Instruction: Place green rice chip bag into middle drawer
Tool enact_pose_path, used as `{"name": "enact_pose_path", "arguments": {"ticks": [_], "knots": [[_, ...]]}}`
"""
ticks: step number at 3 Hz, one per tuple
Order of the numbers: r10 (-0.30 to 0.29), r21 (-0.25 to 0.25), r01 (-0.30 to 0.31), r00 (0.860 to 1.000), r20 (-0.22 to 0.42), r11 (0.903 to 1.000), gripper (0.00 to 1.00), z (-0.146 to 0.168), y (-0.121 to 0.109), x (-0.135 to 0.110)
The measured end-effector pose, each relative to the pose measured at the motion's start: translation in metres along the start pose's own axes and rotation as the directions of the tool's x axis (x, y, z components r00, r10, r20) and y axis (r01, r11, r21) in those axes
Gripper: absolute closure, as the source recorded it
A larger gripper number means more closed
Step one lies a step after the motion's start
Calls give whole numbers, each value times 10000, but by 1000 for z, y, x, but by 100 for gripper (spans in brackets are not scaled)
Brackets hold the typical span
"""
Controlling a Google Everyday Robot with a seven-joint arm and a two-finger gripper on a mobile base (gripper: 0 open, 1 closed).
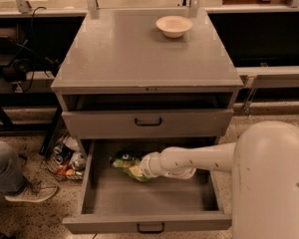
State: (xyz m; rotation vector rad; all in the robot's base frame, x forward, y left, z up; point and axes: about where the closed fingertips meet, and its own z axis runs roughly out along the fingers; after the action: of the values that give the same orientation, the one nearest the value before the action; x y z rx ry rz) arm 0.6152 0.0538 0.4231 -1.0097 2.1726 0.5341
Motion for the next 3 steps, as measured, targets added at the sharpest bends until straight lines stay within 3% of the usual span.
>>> {"name": "enact_pose_path", "arguments": {"ticks": [1, 3], "knots": [[361, -154, -358, 9991, 202, 9992, 75, 6, -5, 9], [871, -231, -858, 9942, 635, 9960, 30, -14, -12, 26]]}}
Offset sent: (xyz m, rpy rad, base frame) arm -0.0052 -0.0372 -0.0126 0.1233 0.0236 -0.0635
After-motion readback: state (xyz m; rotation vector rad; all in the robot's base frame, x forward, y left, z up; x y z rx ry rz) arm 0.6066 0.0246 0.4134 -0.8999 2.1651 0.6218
